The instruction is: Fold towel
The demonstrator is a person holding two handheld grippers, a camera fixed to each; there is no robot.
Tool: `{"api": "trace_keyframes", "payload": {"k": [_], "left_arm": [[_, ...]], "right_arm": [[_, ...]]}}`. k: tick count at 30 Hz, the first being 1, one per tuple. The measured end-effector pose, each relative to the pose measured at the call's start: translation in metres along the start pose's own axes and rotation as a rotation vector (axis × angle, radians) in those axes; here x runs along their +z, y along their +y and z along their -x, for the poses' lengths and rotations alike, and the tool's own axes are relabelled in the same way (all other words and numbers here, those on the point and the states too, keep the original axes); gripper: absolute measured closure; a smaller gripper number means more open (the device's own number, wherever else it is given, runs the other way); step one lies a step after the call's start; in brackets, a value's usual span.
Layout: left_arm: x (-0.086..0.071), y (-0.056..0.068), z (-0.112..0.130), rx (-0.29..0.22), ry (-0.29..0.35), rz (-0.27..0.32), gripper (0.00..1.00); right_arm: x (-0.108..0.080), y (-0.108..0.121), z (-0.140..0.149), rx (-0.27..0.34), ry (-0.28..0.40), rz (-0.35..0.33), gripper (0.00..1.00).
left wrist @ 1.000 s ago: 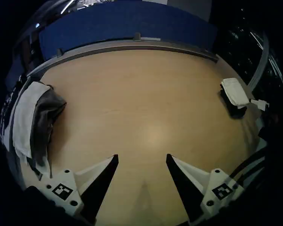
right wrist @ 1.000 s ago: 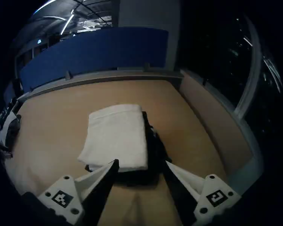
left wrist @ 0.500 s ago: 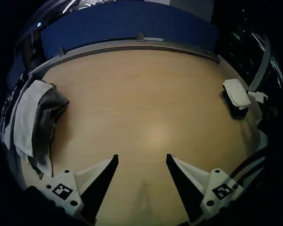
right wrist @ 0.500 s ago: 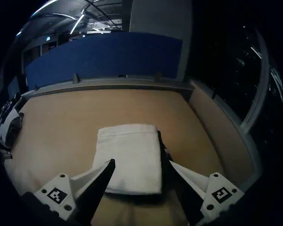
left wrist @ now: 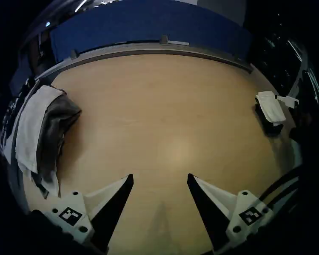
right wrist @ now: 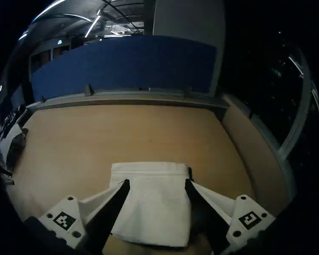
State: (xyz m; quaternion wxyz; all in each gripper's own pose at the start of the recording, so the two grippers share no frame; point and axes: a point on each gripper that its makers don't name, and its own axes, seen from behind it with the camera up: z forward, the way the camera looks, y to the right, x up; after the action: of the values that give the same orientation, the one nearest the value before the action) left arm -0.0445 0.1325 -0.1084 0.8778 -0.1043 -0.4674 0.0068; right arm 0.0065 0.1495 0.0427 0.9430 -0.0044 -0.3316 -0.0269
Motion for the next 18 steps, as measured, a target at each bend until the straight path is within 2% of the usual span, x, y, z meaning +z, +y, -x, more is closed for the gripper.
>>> {"api": "trace_keyframes", "payload": {"k": [8, 18], "left_arm": [[0.004, -0.002, 0.0, -0.009, -0.006, -0.007, 0.06], [0.009, -0.005, 0.001, -0.01, -0.015, -0.011, 0.06]], "right_arm": [[0.016, -0.008, -0.004, -0.013, -0.007, -0.016, 0.0], [0.041, 0.002, 0.016, -0.009, -0.053, 0.006, 0.0]]}}
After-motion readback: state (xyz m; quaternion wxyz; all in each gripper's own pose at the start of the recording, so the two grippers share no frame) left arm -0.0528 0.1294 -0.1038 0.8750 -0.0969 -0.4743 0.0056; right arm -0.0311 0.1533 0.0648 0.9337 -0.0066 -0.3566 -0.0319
